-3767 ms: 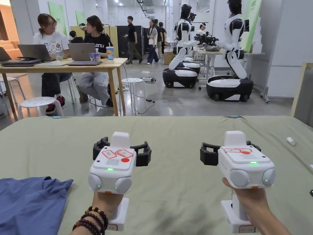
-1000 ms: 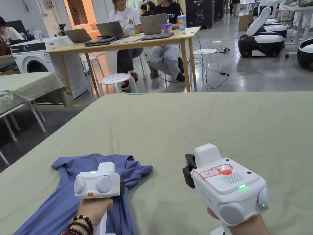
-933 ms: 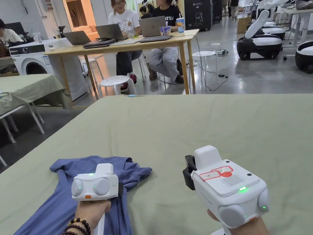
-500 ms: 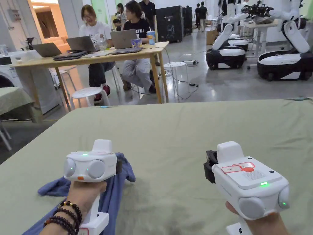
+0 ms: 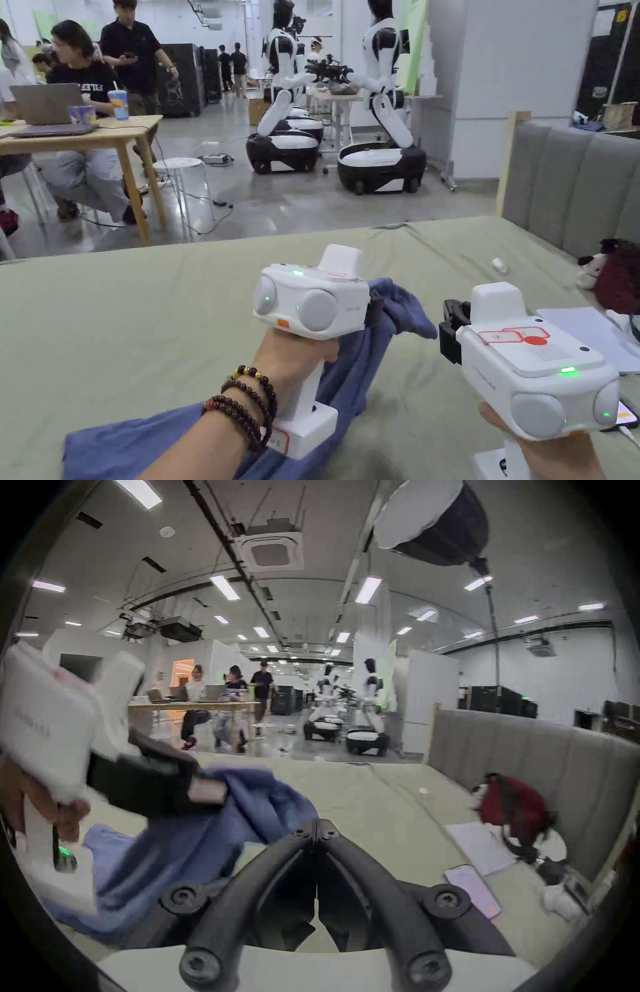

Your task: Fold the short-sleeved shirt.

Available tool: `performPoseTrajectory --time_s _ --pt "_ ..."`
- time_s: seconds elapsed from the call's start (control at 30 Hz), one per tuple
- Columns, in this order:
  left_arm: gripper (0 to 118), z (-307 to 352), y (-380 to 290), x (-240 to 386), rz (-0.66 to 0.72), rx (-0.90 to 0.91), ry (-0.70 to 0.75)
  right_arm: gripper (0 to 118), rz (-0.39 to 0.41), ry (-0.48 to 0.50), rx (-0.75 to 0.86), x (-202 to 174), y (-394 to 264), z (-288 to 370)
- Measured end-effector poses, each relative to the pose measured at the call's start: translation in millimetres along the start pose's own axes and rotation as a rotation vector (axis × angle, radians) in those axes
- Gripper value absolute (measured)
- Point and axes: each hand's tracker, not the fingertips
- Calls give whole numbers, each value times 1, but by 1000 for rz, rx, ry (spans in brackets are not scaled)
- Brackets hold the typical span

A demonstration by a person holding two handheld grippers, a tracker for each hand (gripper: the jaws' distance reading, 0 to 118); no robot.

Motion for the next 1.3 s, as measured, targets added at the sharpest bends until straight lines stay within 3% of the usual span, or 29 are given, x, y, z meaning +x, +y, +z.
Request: performPoseTrajectory --time_s 0.1,0.2,0.4,0.43,0.47,0.5,0.53,0.57,0.6,0.7,0.8,0.9,0.93,0.97,1.03,1.3 --pt "4 -51 -34 39 -34 -107 -45 1 -21 -60 -17 33 -7 11" --pt "4 -92 -82 54 16 -226 -76 1 -51 -106 -46 55 -18 15" --pt "4 -109 -121 57 8 -300 -50 1 -58 -117 -81 67 -37 5" --pt "12 -105 -119 54 16 -284 -51 1 -54 -111 -87 64 -38 1" --pt "29 -100 -113 49 35 -274 -48 1 -51 -103 -91 60 -38 0" --pt "60 -94 -105 42 54 -256 -37 1 -48 -94 -93 56 -38 -1" --pt "99 -86 -100 35 74 -222 -26 1 -47 -83 -93 51 -37 -1" --pt "117 -76 -94 27 83 -181 -9 1 -44 -74 -94 45 -36 -3" --pt "118 -64 -88 17 92 -138 10 1 -38 -63 -94 37 -35 -5" --pt "105 -28 -73 -14 103 -79 103 1 -27 -29 -97 10 -29 -15" --pt "78 14 -75 -53 111 -24 201 1 -26 20 -91 -23 -22 -24" --pt "28 56 -90 -98 161 14 309 1 -6 73 -86 -58 -14 -33" --pt "6 72 -98 -117 183 17 347 1 3 86 -84 -68 -13 -39" --pt "0 85 -106 -134 189 6 387 1 9 99 -83 -77 -11 -46" --pt "0 107 -120 -166 192 -16 479 1 20 125 -75 -97 -8 -50" --pt "0 150 -149 -239 287 -68 570 1 56 150 -128 -144 -13 -84"
